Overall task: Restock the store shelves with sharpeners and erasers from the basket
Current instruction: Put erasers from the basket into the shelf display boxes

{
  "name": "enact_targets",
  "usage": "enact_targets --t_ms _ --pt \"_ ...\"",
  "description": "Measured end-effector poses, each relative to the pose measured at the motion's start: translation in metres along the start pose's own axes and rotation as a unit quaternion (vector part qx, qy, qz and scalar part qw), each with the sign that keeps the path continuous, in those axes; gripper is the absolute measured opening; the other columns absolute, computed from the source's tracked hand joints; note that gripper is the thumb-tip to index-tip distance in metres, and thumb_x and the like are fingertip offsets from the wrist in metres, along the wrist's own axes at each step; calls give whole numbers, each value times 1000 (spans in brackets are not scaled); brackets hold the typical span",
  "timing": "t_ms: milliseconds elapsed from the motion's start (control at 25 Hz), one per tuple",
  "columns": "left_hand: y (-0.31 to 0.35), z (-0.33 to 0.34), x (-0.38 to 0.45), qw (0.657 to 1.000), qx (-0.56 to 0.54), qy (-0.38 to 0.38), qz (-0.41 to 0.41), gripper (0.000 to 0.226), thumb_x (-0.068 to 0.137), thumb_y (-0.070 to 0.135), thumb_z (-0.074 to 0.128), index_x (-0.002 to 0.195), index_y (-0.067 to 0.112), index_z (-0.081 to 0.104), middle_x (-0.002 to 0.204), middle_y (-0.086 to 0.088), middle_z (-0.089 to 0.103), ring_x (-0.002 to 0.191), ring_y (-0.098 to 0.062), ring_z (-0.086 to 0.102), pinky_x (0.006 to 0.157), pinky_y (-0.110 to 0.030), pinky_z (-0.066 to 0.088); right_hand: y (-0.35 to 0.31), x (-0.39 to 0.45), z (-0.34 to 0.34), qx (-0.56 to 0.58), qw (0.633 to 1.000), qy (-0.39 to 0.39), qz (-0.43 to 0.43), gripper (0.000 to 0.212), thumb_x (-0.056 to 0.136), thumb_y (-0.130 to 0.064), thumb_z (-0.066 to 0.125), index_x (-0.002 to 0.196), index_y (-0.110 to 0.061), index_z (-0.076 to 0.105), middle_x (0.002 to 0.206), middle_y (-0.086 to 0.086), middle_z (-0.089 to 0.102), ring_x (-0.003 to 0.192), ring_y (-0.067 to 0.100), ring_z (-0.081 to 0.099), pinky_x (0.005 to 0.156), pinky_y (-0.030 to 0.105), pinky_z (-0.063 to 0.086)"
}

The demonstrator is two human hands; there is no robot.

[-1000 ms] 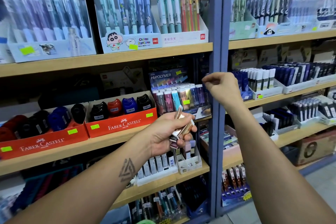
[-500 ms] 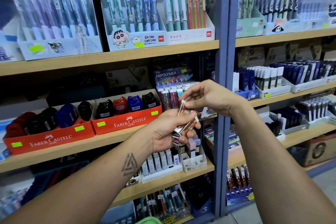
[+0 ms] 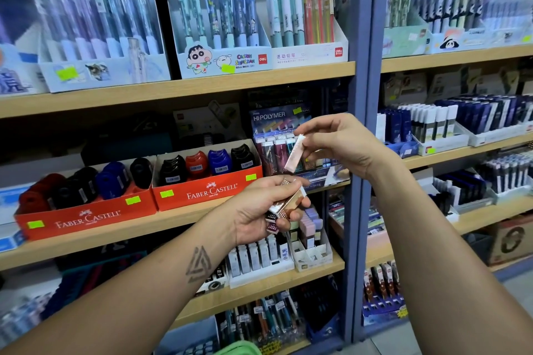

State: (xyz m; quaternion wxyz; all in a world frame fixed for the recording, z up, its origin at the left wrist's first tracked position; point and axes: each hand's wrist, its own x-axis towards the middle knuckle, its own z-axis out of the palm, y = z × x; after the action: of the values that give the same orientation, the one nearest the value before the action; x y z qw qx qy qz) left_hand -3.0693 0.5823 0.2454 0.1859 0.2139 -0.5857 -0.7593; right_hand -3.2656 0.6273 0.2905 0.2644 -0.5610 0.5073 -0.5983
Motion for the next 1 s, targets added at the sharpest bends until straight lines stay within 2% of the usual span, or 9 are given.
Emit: enact_targets --t_ms 160,280,400,520,640,720,760,880,1000 --pt "4 -2 -2 999 -51 -7 -10 38 92 3 61 129 -1 53 86 -18 64 59 -18 57 40 -16 43 -1 3 -16 -34 981 182 -57 19 89 6 65 101 -7 73 88 14 74 74 20 72 71 32 60" --pt "6 0 -2 997 -82 -3 -11 28 92 -4 58 120 -2 55 88 -22 65 65 -21 62 45 -20 50 1 7 -27 -100 961 242 -93 20 89 3 68 104 -10 72 90 13 72 74 15 73 74 33 62" --pt "5 4 -4 997 -80 6 -5 25 93 -2 57 118 -7 57 87 -24 66 70 -25 68 50 -24 57 4 9 -28 -139 954 247 -93 13 87 -1 73 98 -9 72 87 12 73 76 19 74 78 36 62" --pt "3 8 -5 998 -66 10 -5 28 96 0 57 123 -5 57 83 -21 65 65 -25 69 48 -26 57 4 11 -25 -138 958 237 -89 12 87 1 72 95 -8 73 85 11 74 78 19 74 80 34 61" --pt "3 9 -3 999 -49 19 -6 28 96 4 58 124 -1 57 86 -19 66 64 -23 67 43 -25 55 5 14 -23 -210 941 249 -88 12 88 -1 71 94 -11 74 84 5 74 71 7 70 75 19 58" --pt "3 8 -1 999 -42 30 -9 28 96 6 59 124 0 57 88 -18 66 62 -23 65 41 -24 52 6 14 -19 -249 933 246 -80 13 89 -3 70 94 -15 74 84 3 73 74 6 68 67 10 51" --pt "2 8 -1 998 -42 35 -10 29 96 5 60 124 1 57 87 -18 66 61 -22 63 39 -22 50 7 15 -18 -249 933 246 -82 14 89 -3 70 93 -16 74 84 3 73 77 10 69 68 12 52" --pt "1 6 1 998 -53 44 -5 31 95 4 59 126 1 56 85 -18 65 59 -21 60 38 -19 45 3 18 -16 -204 944 242 -94 17 88 -2 70 90 -18 75 84 7 74 81 21 72 80 32 60" --pt "0 3 0 997 -66 43 -2 32 96 3 59 127 0 55 85 -19 65 60 -21 61 39 -19 45 4 22 -15 -211 950 209 -95 18 87 -1 70 89 -18 74 83 8 74 82 26 72 84 44 60"
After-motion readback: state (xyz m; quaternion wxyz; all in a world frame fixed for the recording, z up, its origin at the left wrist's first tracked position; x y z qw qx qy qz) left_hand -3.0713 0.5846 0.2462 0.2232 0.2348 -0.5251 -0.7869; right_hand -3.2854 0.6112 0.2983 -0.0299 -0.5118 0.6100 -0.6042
